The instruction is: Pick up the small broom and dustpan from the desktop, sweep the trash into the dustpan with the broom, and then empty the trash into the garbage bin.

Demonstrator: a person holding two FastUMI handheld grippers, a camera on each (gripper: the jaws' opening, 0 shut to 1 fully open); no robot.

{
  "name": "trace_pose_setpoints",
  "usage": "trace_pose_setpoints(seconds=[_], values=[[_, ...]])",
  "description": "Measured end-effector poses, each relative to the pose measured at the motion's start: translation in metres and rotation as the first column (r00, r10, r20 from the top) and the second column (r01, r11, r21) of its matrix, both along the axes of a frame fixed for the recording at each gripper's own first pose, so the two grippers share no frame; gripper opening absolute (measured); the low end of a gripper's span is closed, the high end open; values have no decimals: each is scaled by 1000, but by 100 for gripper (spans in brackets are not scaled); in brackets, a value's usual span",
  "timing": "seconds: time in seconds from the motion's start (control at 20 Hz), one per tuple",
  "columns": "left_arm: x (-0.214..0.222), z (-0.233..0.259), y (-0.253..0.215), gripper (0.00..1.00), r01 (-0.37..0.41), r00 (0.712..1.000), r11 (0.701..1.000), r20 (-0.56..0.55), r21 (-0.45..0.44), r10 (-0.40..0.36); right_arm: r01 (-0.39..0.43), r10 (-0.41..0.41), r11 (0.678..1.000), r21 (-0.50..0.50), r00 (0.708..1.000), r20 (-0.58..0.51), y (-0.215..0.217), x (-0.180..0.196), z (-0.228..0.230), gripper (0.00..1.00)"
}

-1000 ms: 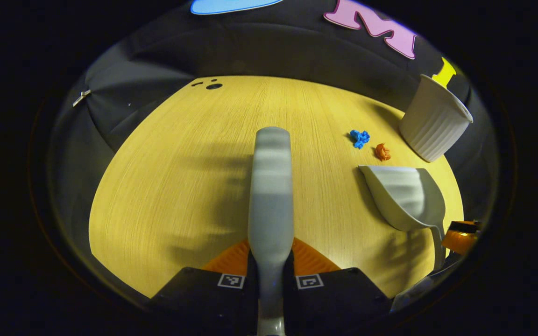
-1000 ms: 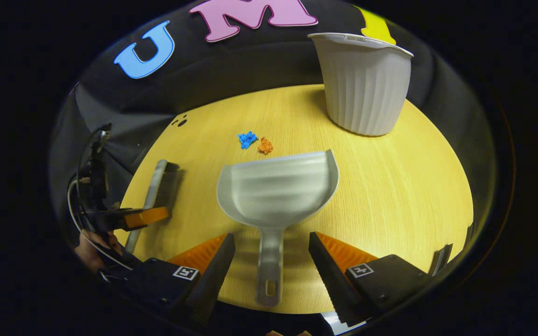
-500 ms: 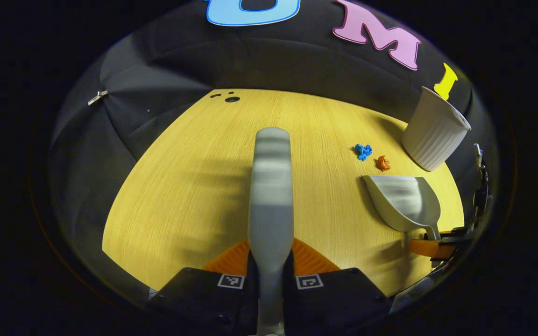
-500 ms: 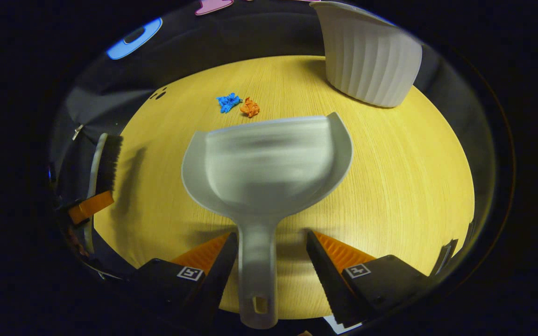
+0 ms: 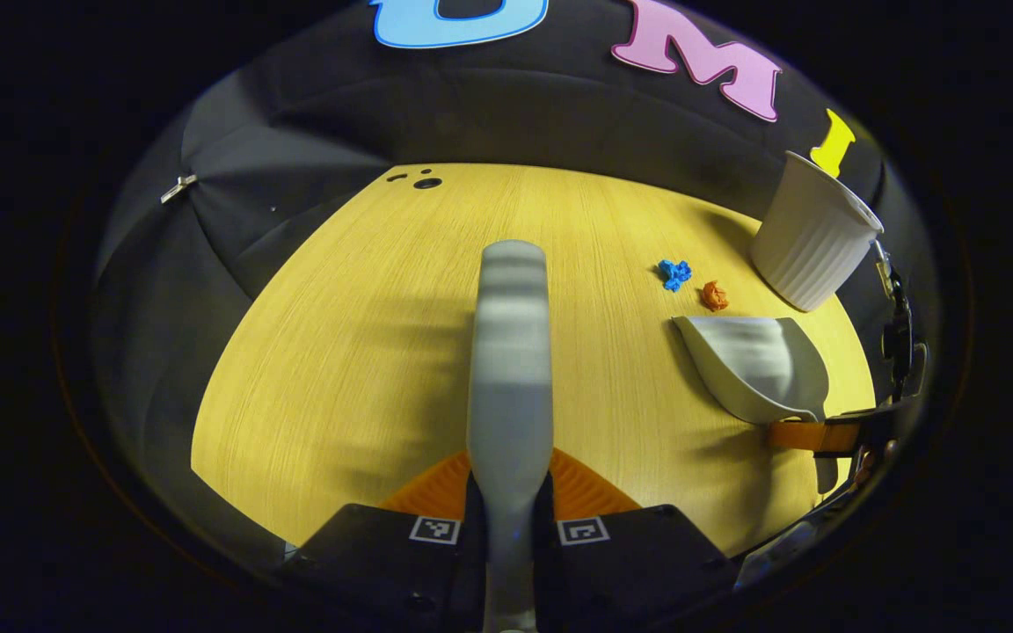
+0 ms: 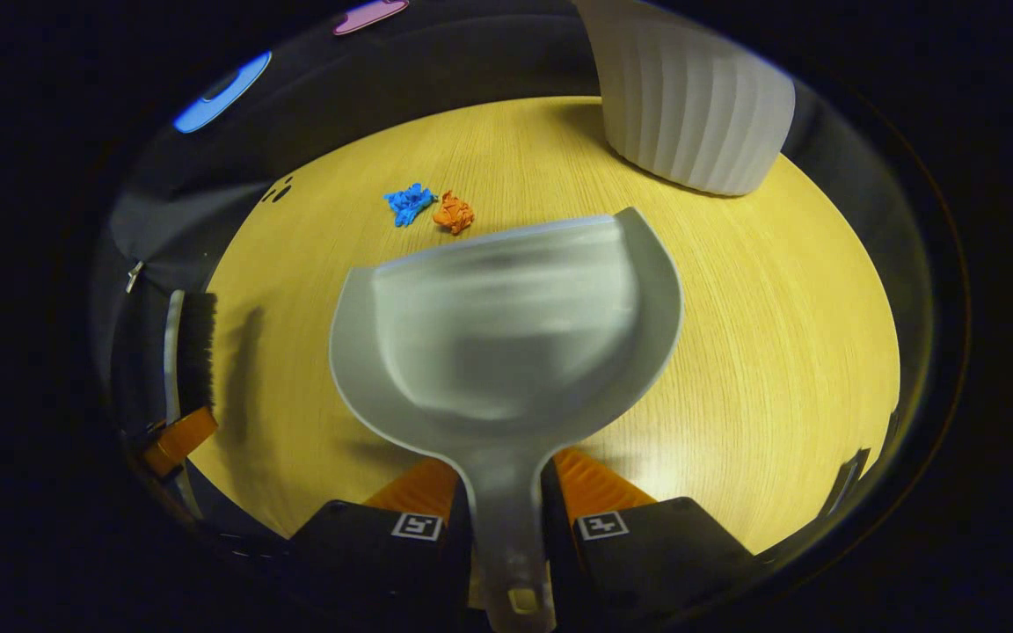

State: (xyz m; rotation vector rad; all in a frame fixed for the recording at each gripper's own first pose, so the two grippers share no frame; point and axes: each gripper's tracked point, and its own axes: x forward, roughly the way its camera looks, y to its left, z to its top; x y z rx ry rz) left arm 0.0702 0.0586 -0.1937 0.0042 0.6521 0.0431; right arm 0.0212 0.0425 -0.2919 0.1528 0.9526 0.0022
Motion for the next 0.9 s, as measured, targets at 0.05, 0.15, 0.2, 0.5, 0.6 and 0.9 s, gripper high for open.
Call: trace_pose_setpoints(seconds=[0.05,0.15,0.2,0.5,0.6,0.9], values=[[3,1,-2,26,7,1000,1000,-4,8,-7,-17,17,1000,8,1000,-4,0,0,-1,40],[13,3,-6,26,31,999,999,-14,21,-30,-44,44,999,20,999,-8,1,-2,-2,36],[19,5,-9,26,48,999,999,-21,22,-47,-63,63,998,18,998,-5,-1,-4,-1,36],[80,17,-22,26,154,986,984,-78,85,-148,-166,166,986,-31,986,7,-24,-19,5,34],[108,19,-28,26,206,976,970,-103,130,-193,-198,198,979,-49,980,1,-33,-22,8,34],[187,25,-58,25,381,921,888,-192,256,-340,-257,261,959,-120,965,17,-65,-19,23,33]])
